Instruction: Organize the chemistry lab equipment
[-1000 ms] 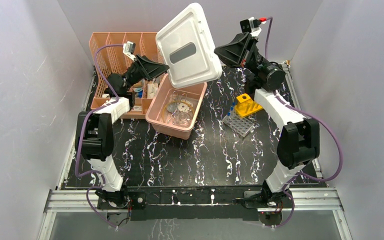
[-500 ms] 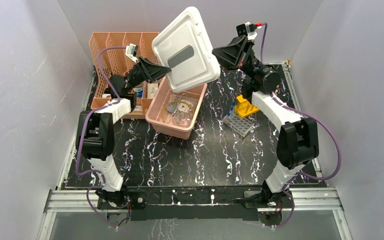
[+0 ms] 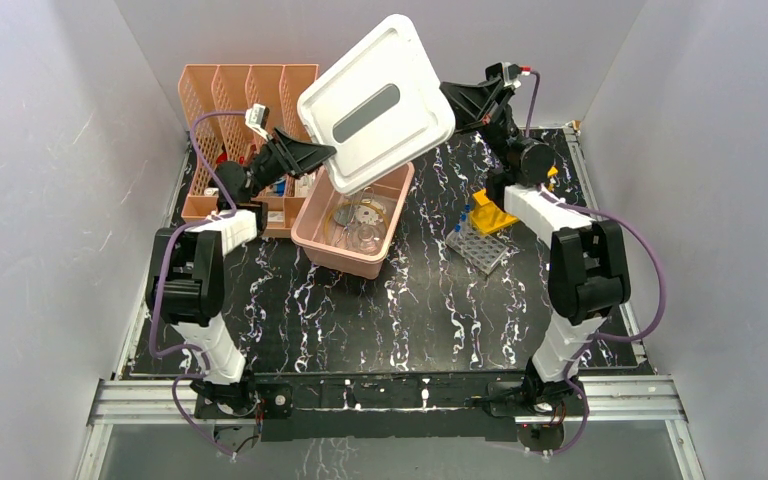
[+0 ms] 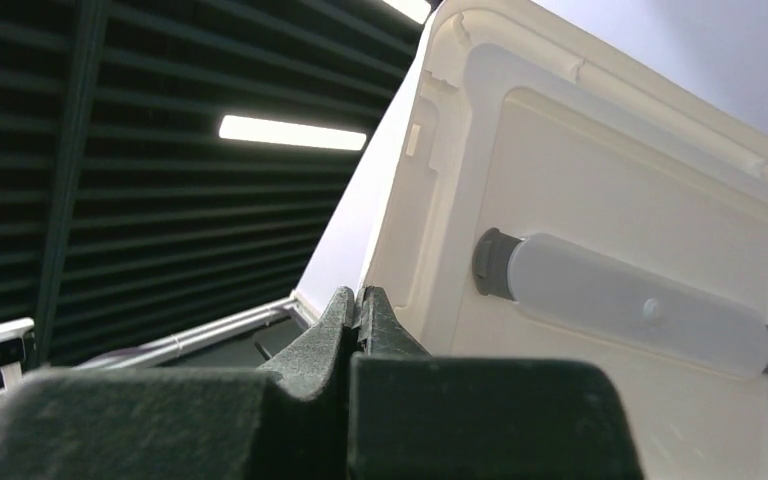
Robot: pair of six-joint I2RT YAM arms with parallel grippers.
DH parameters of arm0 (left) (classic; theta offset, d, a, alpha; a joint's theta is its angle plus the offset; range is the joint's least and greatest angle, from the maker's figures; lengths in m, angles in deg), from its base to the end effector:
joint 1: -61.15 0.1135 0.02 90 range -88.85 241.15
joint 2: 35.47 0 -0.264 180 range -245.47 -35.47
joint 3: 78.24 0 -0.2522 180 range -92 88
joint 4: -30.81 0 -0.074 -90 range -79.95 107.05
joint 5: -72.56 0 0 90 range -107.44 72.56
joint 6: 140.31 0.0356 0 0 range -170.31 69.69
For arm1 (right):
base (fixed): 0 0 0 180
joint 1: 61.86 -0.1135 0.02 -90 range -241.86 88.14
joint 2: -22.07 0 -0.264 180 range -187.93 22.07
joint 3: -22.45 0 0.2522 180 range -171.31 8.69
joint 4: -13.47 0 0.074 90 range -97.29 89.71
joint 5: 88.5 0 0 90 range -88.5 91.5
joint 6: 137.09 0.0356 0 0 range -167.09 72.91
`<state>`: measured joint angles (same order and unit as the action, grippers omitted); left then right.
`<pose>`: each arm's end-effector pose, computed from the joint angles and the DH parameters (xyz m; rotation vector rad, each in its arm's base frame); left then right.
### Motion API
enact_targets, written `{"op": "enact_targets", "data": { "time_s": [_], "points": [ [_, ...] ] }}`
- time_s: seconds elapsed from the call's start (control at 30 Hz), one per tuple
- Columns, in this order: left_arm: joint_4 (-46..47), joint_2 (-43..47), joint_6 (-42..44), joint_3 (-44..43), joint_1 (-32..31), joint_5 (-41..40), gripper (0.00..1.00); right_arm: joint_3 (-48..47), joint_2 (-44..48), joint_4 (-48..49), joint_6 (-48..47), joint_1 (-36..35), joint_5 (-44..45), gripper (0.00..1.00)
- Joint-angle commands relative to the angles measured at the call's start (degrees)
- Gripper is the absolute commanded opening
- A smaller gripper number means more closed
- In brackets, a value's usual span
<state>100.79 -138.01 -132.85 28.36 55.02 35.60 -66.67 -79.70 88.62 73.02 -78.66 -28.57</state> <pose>0.3646 -0.0678 0.3108 0.2195 1.3428 -1.7328 0.3474 0.1235 0.4097 0.0633 0.9084 2.3916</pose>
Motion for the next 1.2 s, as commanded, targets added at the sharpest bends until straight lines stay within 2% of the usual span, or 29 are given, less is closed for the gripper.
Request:
{"op": "enact_targets", "data": {
  "time_s": [0.0,0.13,0.5,0.63,0.77,0.83,0.9,0.97,1.07,1.17],
  "points": [
    [18.6,7.4,0.5,-0.1,-1.6,0.6,0.49,2.0,-3.7,15.2,-2.3,-0.6,-0.8,0.00],
    [18.6,8.6,0.2,0.8,-1.5,0.5,0.48,2.3,-5.8,15.3,-2.2,-0.4,0.0,0.00],
    [18.6,10.5,-1.3,1.9,-1.2,-1.4,0.36,0.7,-12.2,15.4,-1.7,1.3,0.3,0.00],
    [18.6,11.1,-1.5,1.7,-1.2,-1.9,0.24,-0.1,-14.7,15.3,-1.1,1.6,0.6,0.00],
    [18.6,11.1,-2.0,1.9,-0.9,-3.2,0.05,-1.3,-16.1,15.3,-0.5,1.9,1.4,0.02],
    [18.6,11.1,-2.4,1.9,-0.6,-4.1,0.00,-1.1,-16.3,15.3,-0.1,2.3,2.1,0.19],
    [18.6,10.9,-2.6,1.9,0.1,-5.0,0.00,-0.7,-16.4,15.3,0.0,2.7,2.4,0.48],
    [18.6,10.3,-3.1,1.9,1.0,-6.0,0.00,-0.6,-16.3,15.3,-0.7,3.3,1.8,0.65],
    [18.6,9.1,-5.2,0.9,3.8,-7.8,0.00,0.0,-16.4,15.2,-1.7,4.6,0.8,0.77],
    [18.6,8.3,-6.4,-1.0,6.5,-9.1,0.00,1.2,-16.0,15.3,-3.2,6.0,-0.6,0.80]
  ]
}}
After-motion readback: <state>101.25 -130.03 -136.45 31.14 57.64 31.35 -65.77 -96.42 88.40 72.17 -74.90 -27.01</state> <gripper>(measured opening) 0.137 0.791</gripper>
